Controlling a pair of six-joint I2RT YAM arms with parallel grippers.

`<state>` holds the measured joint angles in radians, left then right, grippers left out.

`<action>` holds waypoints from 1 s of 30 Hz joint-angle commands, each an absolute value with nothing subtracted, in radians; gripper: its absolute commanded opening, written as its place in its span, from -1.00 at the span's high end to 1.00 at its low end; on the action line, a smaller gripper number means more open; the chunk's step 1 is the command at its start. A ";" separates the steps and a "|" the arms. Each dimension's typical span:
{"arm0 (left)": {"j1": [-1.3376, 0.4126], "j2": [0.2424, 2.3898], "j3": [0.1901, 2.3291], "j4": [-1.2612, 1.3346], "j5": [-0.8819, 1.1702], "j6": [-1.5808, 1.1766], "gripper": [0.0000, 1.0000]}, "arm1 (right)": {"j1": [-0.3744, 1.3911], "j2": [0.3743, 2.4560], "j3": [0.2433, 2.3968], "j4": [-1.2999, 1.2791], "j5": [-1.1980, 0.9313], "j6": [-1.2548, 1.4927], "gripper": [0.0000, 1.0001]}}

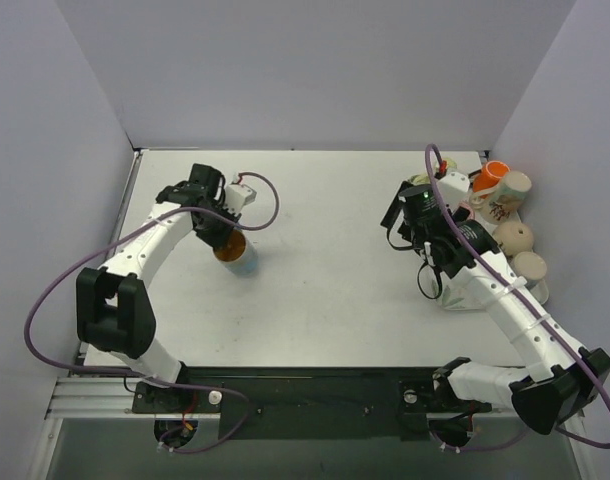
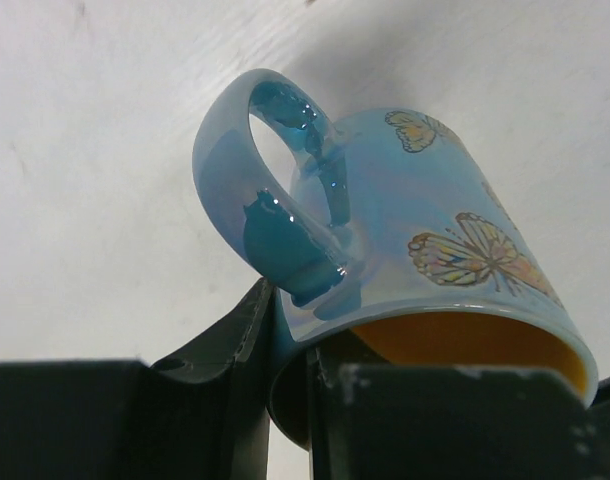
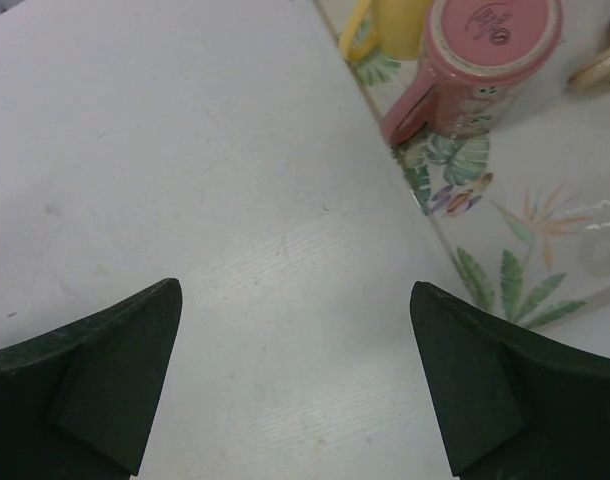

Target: Turn the mug right side up

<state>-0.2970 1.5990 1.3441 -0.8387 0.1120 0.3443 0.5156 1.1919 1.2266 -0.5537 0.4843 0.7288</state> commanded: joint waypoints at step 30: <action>-0.005 1.597 1.534 -0.792 0.087 0.344 -0.74 | 0.377 1.537 1.080 -0.357 1.013 1.140 -0.38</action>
<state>-0.0120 1.8046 1.5318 -0.8841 0.0643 0.3965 0.3981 1.4654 1.0164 -0.3668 0.9527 1.0088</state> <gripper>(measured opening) 0.866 0.694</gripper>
